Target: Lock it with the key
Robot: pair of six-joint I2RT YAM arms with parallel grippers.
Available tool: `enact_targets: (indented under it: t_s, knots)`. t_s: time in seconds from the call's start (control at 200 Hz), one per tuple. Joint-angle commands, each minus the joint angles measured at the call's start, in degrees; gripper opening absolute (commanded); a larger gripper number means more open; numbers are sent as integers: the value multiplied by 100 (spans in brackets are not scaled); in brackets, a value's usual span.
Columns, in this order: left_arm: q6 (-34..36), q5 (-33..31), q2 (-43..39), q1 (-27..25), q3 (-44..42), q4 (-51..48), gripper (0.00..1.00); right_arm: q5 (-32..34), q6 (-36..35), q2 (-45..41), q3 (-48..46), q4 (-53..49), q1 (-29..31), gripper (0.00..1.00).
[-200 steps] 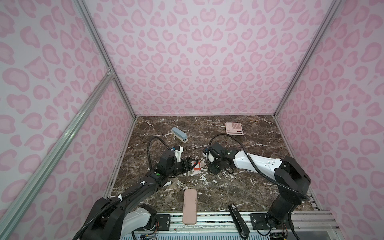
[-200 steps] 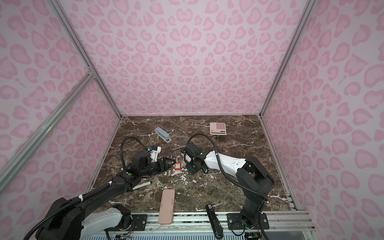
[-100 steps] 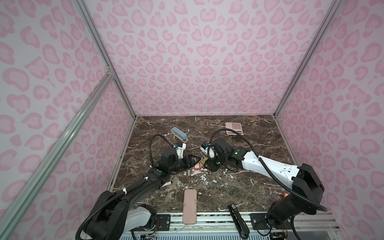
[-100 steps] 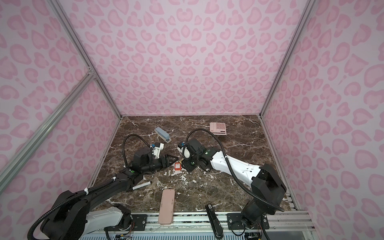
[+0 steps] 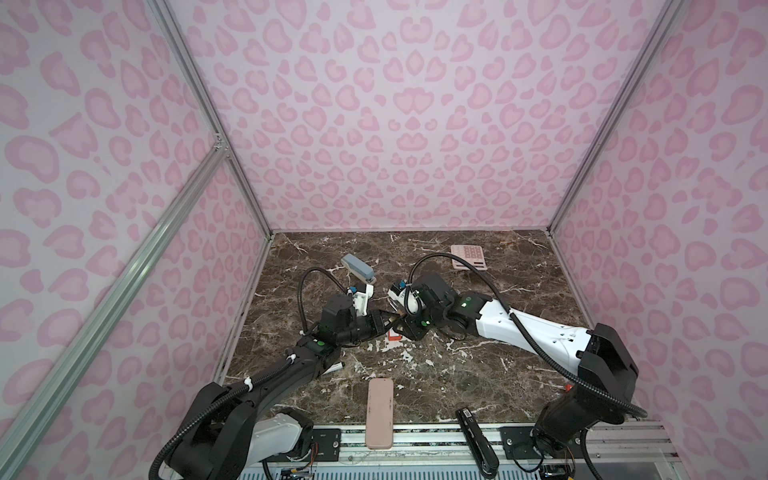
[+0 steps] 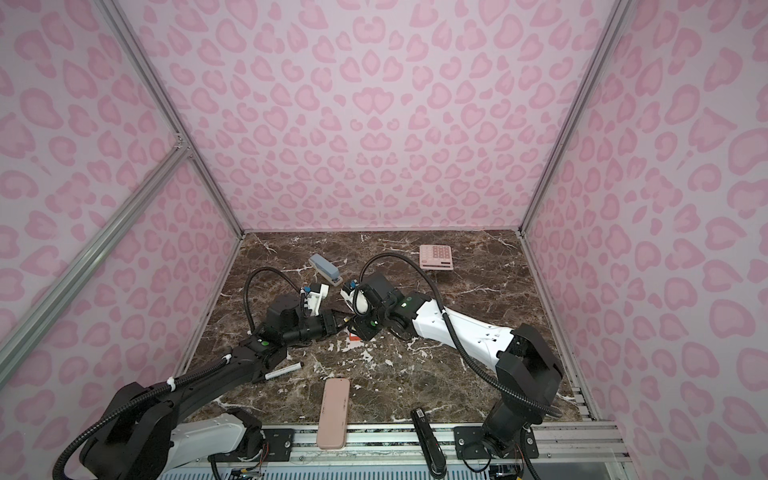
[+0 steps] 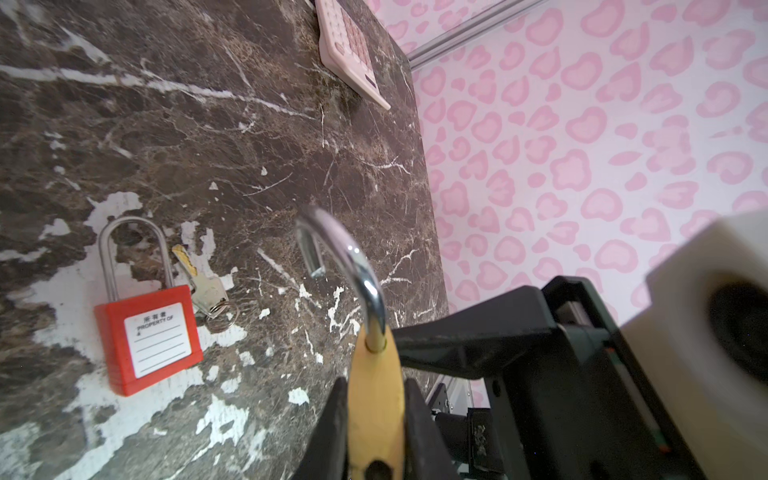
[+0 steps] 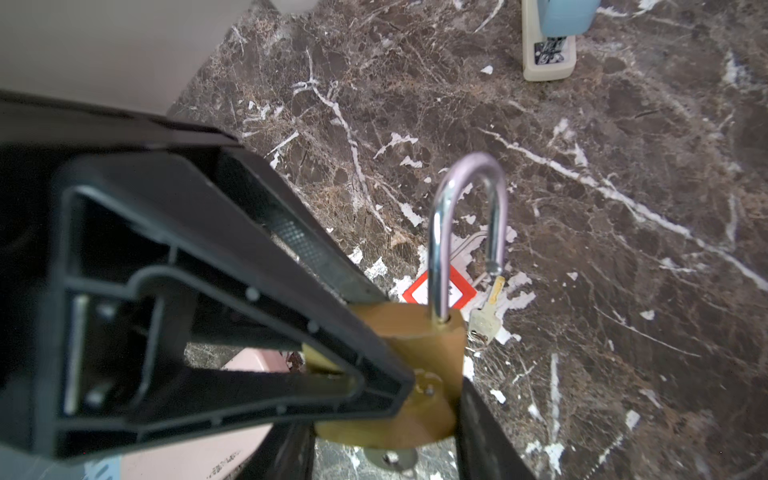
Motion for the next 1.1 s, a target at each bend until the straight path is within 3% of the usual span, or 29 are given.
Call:
enact_targets:
  t_s: [0.0, 0.1, 0.19, 0.285, 0.45, 0.595, 0.73, 0.935, 1.095]
  knots:
    - [64, -78, -78, -4, -40, 97, 10, -148, 18, -4, 2, 336, 10, 36]
    - [65, -74, -101, 3, -8, 94, 4, -168, 15, -27, -30, 341, 21, 41]
    - [34, -118, -117, 4, 5, 84, 4, -86, 22, -79, -74, 389, 19, 65]
    - [-44, -283, -263, 12, 29, 117, 4, 30, 112, -270, -173, 546, -7, 74]
    - [-141, -501, -531, 42, 353, 189, 4, -686, 874, -1033, -749, 1498, -547, 76]
    - [-370, -560, -550, 45, 617, 804, 4, -1492, 2406, -1835, -1602, 3177, -1297, 76]
    - [-539, -477, -352, -2, 934, 1442, 4, -1481, 3882, -2358, -2373, 4875, -1774, 77]
    - [-1042, -591, 96, -230, 1293, 2645, 4, -1728, 4808, -2342, -2577, 5963, -1912, 78]
    - [-1059, -722, 281, -459, 1584, 2997, 4, -1783, 5532, -2061, -2617, 7094, -1899, 78]
